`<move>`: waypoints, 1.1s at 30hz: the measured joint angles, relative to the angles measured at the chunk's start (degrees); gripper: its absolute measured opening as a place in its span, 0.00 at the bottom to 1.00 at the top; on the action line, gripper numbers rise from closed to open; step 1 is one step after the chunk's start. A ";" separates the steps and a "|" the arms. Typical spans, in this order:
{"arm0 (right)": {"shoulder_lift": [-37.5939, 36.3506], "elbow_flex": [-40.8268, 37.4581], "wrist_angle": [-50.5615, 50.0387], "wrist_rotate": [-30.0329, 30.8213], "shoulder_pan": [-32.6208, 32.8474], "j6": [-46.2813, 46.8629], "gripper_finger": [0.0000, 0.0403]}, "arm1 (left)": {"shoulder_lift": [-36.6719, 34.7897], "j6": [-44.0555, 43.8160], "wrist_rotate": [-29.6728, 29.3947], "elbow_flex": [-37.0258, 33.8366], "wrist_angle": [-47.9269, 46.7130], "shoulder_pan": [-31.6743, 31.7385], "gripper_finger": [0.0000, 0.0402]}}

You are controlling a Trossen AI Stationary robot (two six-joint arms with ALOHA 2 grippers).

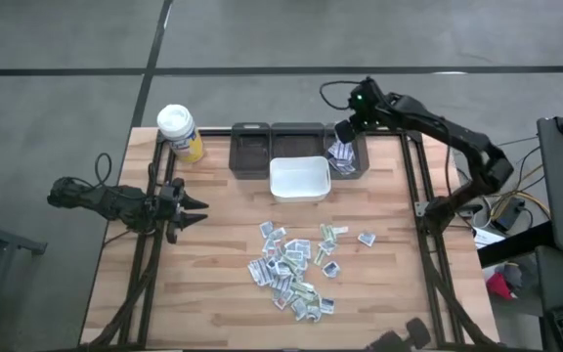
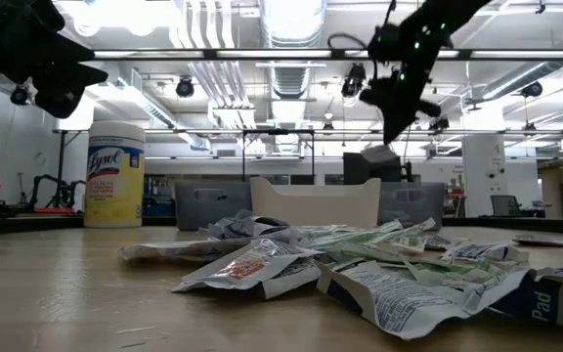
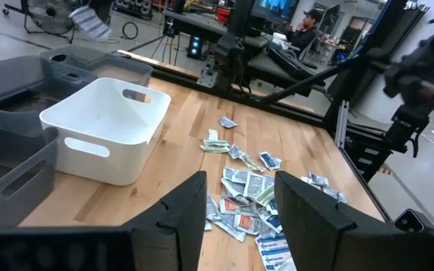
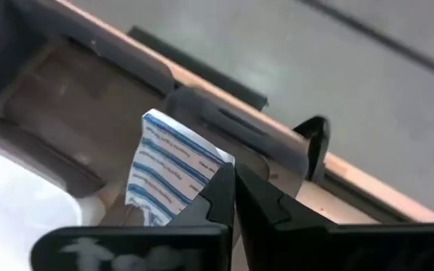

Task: Pick & Place First Aid Supplies
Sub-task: Put the right blue bandage pack into the right black bin

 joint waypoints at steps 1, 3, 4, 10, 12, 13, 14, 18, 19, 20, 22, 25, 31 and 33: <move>1.11 -0.01 -0.07 -0.81 -0.63 -0.09 0.02 | 0.00 0.00 0.00 0.00 0.00 0.00 0.40; 3.37 -0.03 -0.08 -2.59 -1.72 -0.77 0.02 | 0.00 -0.18 0.00 0.00 0.00 -0.01 0.40; 4.36 -0.05 -0.09 -3.43 -2.08 -0.91 0.02 | 0.00 -0.42 0.00 0.00 0.00 -0.01 0.40; 9.08 -0.03 -0.42 -4.09 -2.59 -2.47 0.02 | 0.00 -1.96 0.00 0.00 0.00 -0.01 0.40; 9.95 -0.03 -0.67 -3.78 -2.53 -2.85 0.02 | 0.00 -1.98 0.00 0.00 0.00 -0.01 0.40; 10.35 -0.03 -0.86 -3.67 -2.53 -3.04 0.02 | 0.00 -1.97 0.00 0.00 0.00 0.01 0.40; 10.61 -0.03 -1.15 -3.61 -2.53 -3.23 0.02 | 0.00 -1.97 0.00 0.00 0.00 0.00 0.40; 10.93 -0.03 -2.65 -0.56 -2.51 -4.15 0.02 | 0.00 -2.05 0.00 0.00 0.00 0.01 0.40; 10.93 -0.03 -2.72 -0.36 -2.51 -4.48 0.02 | 0.00 -2.05 0.00 0.00 0.00 -0.01 0.40; 10.93 -0.03 -2.84 -0.23 -2.53 -4.69 0.02 | 0.00 -2.05 0.00 0.00 0.00 0.00 0.40; 10.93 -0.03 -2.85 -0.22 -2.52 -5.27 0.02 | 0.00 -2.02 -0.01 0.00 0.00 -0.01 0.40; 10.93 -0.09 -2.85 -0.22 -2.22 -5.75 0.02 | 0.00 -1.99 -0.02 0.00 0.00 -0.01 0.40; 10.93 -0.30 -2.96 -0.72 -1.26 -7.90 0.02 | 0.00 -1.97 -0.02 0.00 0.00 0.00 0.40; 10.93 -0.49 -2.93 -0.74 -0.85 -8.43 0.02 | 0.00 -1.97 -0.02 0.00 0.00 0.00 0.40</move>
